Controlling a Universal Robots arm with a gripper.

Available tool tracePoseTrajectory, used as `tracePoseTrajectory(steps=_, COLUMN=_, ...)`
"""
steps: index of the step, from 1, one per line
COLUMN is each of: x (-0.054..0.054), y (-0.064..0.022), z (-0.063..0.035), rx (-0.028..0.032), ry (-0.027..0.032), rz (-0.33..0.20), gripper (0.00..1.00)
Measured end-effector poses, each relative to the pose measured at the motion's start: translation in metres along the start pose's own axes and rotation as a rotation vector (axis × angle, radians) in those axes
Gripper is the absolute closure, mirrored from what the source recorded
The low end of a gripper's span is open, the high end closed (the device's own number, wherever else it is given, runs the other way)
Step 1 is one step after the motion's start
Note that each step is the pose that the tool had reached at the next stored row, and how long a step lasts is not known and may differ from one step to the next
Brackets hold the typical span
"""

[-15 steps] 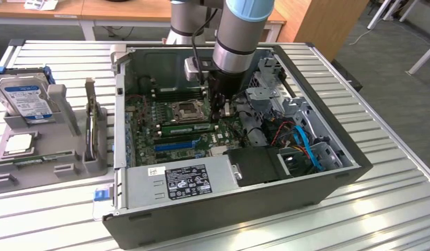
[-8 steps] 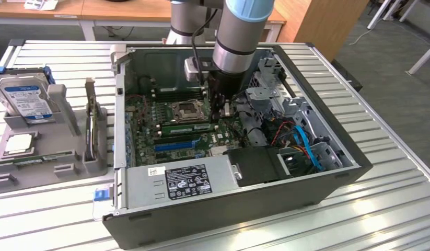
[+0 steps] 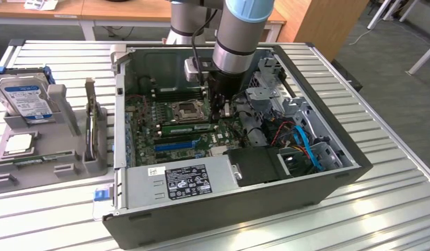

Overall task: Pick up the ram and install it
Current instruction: 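Press down the ram until it locks into place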

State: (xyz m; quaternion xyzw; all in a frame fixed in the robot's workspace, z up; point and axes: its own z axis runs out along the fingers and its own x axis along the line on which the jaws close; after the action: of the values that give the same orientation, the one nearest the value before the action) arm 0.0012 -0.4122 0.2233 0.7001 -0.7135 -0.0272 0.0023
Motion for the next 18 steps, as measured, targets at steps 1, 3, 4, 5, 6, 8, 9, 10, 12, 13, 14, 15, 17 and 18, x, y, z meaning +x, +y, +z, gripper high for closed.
tracePoseTrajectory(steps=1, x=0.000, y=0.0000, z=0.0000, rx=0.0000, ry=0.0000, rz=0.000, gripper=0.90)
tracePoseTrajectory(steps=3, x=0.000, y=0.0000, z=-0.0011, rx=0.0002, ry=-0.0010, rz=0.000, gripper=0.90)
tracePoseTrajectory(steps=4, x=0.000, y=0.0001, z=-0.0027, rx=0.0000, ry=-0.0005, rz=0.000, gripper=0.90)
tracePoseTrajectory(steps=5, x=0.000, y=0.0002, z=-0.0047, rx=-0.0002, ry=-0.0001, rz=0.000, gripper=0.90)
tracePoseTrajectory(steps=6, x=0.000, y=0.0003, z=-0.0068, rx=-0.0002, ry=-0.0002, rz=0.000, gripper=0.90)
tracePoseTrajectory(steps=8, x=0.000, y=0.0005, z=-0.0119, rx=-0.0004, ry=-0.0001, rz=0.000, gripper=0.90)
tracePoseTrajectory(steps=9, x=-0.001, y=0.0006, z=-0.0144, rx=-0.0004, ry=-0.0002, rz=0.000, gripper=0.90)
tracePoseTrajectory(steps=10, x=-0.001, y=0.0007, z=-0.0171, rx=-0.0005, ry=-0.0001, rz=0.000, gripper=0.90)
tracePoseTrajectory(steps=12, x=-0.001, y=0.0009, z=-0.0219, rx=-0.0007, ry=-0.0001, rz=0.000, gripper=0.90)
tracePoseTrajectory(steps=13, x=-0.001, y=0.0010, z=-0.0240, rx=-0.0007, ry=-0.0001, rz=0.000, gripper=0.90)
tracePoseTrajectory(steps=14, x=-0.001, y=0.0010, z=-0.0250, rx=-0.0007, ry=0.0000, rz=0.000, gripper=0.90)
tracePoseTrajectory(steps=15, x=-0.001, y=0.0010, z=-0.0249, rx=-0.0007, ry=-0.0002, rz=0.000, gripper=0.90)
tracePoseTrajectory(steps=17, x=-0.001, y=0.0010, z=-0.0249, rx=-0.0007, ry=-0.0002, rz=0.000, gripper=0.90)
tracePoseTrajectory(steps=18, x=-0.001, y=0.0010, z=-0.0249, rx=-0.0007, ry=-0.0002, rz=0.000, gripper=0.90)
